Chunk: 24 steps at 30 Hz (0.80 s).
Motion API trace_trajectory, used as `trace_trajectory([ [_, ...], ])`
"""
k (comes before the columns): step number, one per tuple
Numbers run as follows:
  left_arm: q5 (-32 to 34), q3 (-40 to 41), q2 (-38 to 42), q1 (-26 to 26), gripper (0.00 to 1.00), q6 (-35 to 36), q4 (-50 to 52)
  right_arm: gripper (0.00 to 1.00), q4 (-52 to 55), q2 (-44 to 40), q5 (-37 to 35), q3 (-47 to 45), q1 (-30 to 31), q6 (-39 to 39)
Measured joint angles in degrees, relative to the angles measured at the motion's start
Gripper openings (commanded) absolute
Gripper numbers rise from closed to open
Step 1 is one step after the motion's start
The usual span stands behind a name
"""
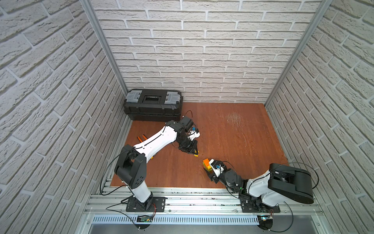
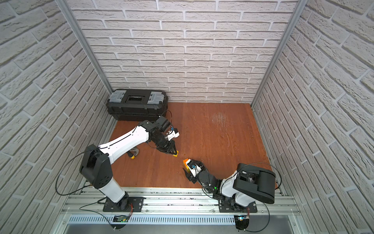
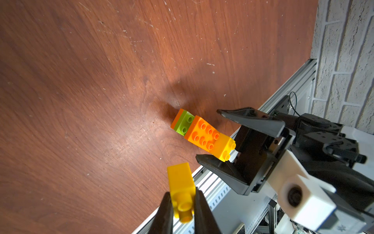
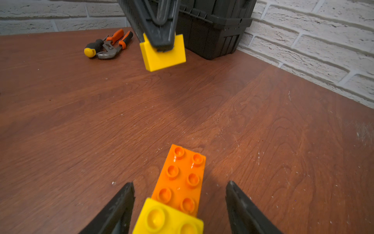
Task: Assemble a carrot with lego
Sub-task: Assemble the lego brick with the lego brick.
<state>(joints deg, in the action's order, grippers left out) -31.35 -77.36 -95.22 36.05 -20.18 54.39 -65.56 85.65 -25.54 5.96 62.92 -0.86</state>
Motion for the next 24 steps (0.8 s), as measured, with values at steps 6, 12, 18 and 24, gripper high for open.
trace_trajectory([
  [6, -0.1, 0.0, -0.3, 0.8, 0.00, -0.2, -0.3, 0.68, 0.0, -0.2, -1.0, 0.6, 0.0, -0.4],
  [12, -0.5, 0.0, -1.7, 2.0, 0.00, -0.2, -0.3, 0.61, 0.0, 0.0, -1.6, 0.6, 0.0, -1.0],
  [18, -0.9, 0.0, -2.4, 2.3, 0.00, 0.0, -0.3, 0.54, 0.0, 0.5, -1.7, 0.6, 0.0, -1.5],
  [24, -0.9, -1.0, -3.3, 2.3, 0.00, 0.0, 0.2, 0.51, 0.4, 1.0, -1.7, 1.4, 0.0, -1.7],
])
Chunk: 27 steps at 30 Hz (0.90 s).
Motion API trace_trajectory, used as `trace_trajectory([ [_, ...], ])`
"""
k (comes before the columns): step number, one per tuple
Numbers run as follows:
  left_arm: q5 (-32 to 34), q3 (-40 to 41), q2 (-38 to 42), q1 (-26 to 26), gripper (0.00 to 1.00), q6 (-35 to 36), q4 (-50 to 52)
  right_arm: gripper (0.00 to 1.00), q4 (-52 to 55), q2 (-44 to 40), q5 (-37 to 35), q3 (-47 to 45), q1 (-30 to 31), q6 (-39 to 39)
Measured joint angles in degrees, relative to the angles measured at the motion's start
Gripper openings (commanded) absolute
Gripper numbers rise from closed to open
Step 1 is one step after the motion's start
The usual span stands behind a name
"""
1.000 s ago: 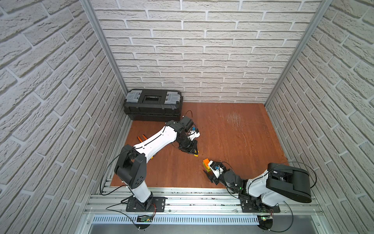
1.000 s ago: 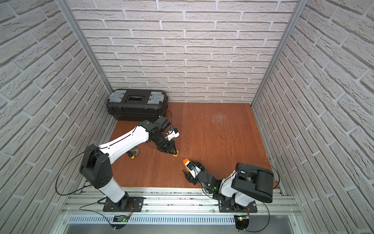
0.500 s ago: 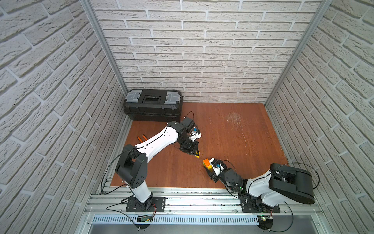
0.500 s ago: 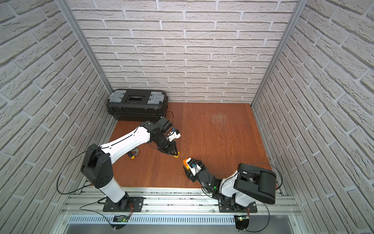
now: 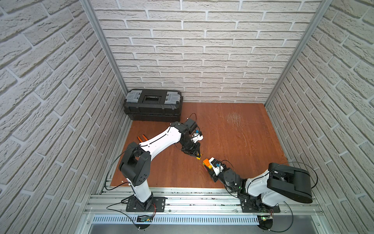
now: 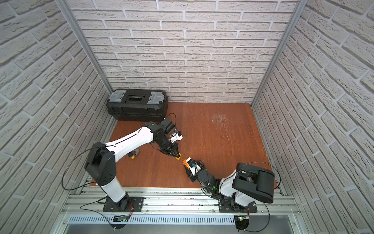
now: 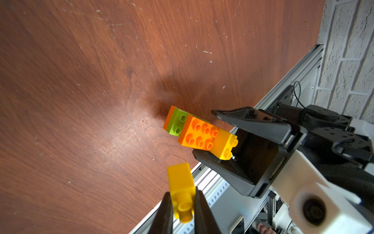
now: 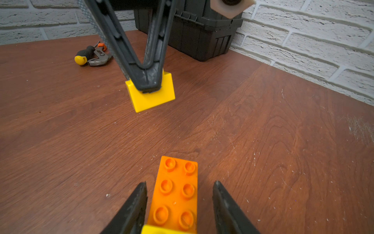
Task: Assemble a carrot with lego
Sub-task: Assemble the lego brick with the lego brick.
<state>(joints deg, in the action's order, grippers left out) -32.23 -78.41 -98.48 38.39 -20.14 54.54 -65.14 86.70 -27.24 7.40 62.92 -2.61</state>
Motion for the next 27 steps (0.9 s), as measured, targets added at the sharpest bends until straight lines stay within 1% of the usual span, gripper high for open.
trace_trajectory([
  [5, -0.1, -0.9, -0.5, 0.0, 0.00, 0.0, 0.1, 0.48, 0.9, 0.0, 0.0, 0.5, 0.0, -0.2],
  [8, -0.2, -1.1, -0.6, 0.0, 0.00, 0.0, 0.2, 0.45, 1.3, 0.0, 0.0, 0.5, 0.0, -0.3],
  [24, -0.5, -1.2, -2.1, 0.3, 0.00, 0.2, 0.8, 0.44, 1.6, 0.1, 0.8, 0.3, -0.5, -1.7],
  [27, -0.6, -1.3, -2.3, 0.3, 0.00, 0.2, 0.8, 0.40, 1.6, 0.2, 1.0, 0.2, -0.6, -1.8],
])
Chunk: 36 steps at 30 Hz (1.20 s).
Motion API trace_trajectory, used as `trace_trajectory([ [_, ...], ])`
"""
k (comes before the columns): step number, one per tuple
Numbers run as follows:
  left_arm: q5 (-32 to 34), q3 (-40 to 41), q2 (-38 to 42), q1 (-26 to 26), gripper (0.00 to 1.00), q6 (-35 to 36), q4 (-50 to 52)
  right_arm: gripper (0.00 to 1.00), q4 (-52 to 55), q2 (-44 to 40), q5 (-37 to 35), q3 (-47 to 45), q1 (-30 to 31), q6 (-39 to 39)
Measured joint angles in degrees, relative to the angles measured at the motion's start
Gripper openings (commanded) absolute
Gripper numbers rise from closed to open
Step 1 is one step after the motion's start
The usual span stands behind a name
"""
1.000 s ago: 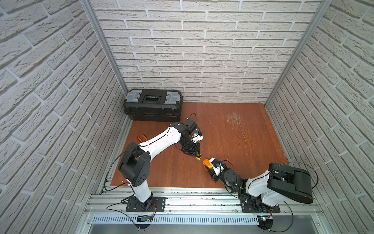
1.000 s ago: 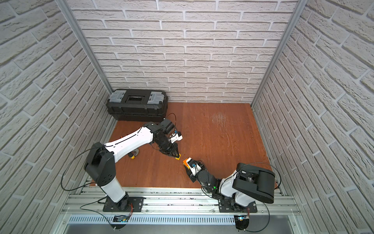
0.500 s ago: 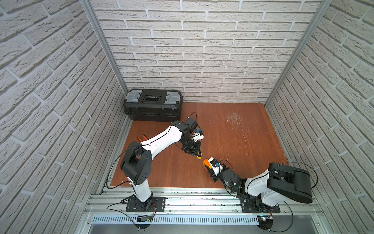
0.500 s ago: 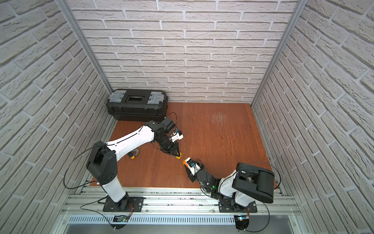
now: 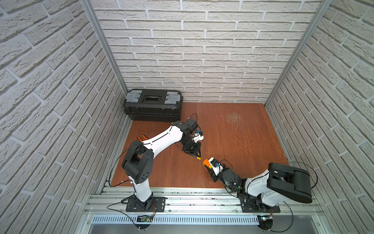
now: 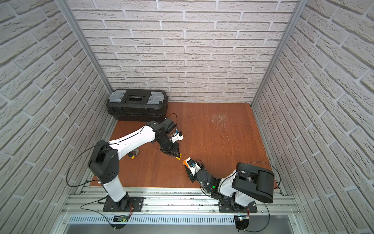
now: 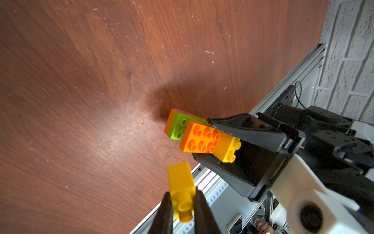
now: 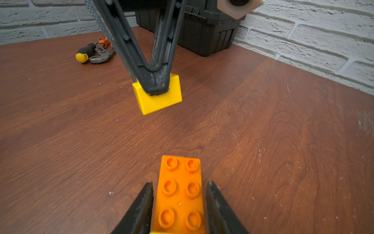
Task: Assemble a carrot with lego
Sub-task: Assemble the lego brick with the lego brick.
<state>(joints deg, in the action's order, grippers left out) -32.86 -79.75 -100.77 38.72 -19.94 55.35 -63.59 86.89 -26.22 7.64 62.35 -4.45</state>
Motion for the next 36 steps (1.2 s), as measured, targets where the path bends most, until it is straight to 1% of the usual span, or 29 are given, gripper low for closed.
trace_trajectory([
  [6, -0.2, -1.9, -0.5, 0.7, 0.00, 0.0, 0.3, 0.28, -0.3, 0.0, 0.5, -0.2, -0.1, -0.8],
  [13, -0.3, -3.6, -1.1, 1.8, 0.00, 0.3, 1.4, 0.25, -0.7, 0.3, 0.6, -0.2, -0.3, -1.1],
  [18, -0.7, -3.6, -2.1, 2.3, 0.00, 0.4, 1.9, 0.20, -0.9, 0.5, 0.6, -0.2, -0.3, -1.1],
  [23, -1.0, -3.8, -4.0, 3.3, 0.00, 0.3, 2.0, 0.17, -1.7, 1.0, 0.8, -0.2, -0.5, -1.2],
  [29, -1.1, -5.5, -6.9, 4.6, 0.00, 0.4, 2.6, 0.16, -1.8, 1.0, 1.1, -0.2, -0.7, -1.2],
  [36, 0.3, -7.3, -7.3, 5.7, 0.00, 0.6, 3.8, 0.14, -1.9, 1.0, 1.5, -0.3, -0.9, -1.3],
])
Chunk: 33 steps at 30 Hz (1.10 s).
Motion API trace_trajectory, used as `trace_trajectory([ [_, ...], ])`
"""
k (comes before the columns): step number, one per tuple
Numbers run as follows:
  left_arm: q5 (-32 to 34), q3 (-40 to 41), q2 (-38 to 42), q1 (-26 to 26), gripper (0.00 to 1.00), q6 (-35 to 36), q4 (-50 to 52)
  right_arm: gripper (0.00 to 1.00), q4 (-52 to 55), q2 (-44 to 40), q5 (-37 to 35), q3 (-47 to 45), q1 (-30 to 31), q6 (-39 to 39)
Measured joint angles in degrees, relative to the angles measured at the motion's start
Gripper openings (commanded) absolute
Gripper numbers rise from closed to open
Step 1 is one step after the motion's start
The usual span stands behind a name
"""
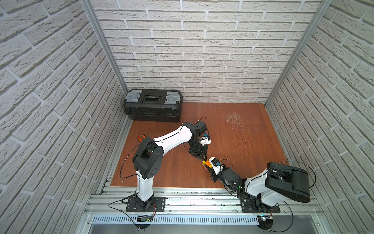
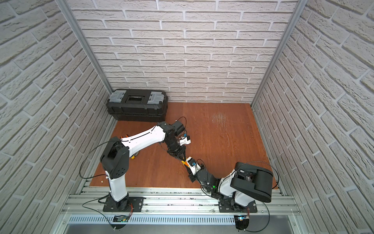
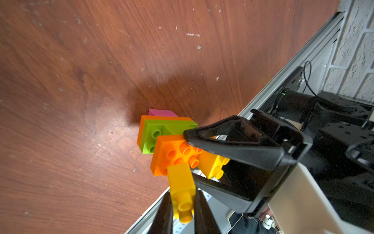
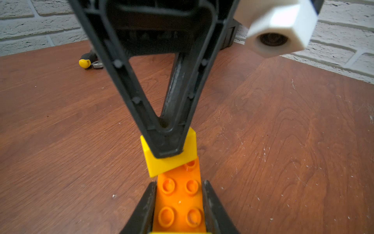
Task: Assemble a carrot with lego
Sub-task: Assemble the lego brick with the lego brick.
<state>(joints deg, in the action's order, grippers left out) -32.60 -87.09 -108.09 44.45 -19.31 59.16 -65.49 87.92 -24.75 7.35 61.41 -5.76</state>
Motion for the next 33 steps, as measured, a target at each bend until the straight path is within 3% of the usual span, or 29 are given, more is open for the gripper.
trace_trajectory([
  [11, 4.3, -5.7, -1.6, 0.7, 0.00, 4.9, 4.4, 0.12, -0.2, 0.0, 0.6, -0.1, -0.3, 0.0],
  [33, 9.6, -7.6, -4.8, 4.0, 0.00, 8.3, 7.2, 0.08, -0.2, 0.0, 0.9, -0.1, -0.5, -0.1],
])
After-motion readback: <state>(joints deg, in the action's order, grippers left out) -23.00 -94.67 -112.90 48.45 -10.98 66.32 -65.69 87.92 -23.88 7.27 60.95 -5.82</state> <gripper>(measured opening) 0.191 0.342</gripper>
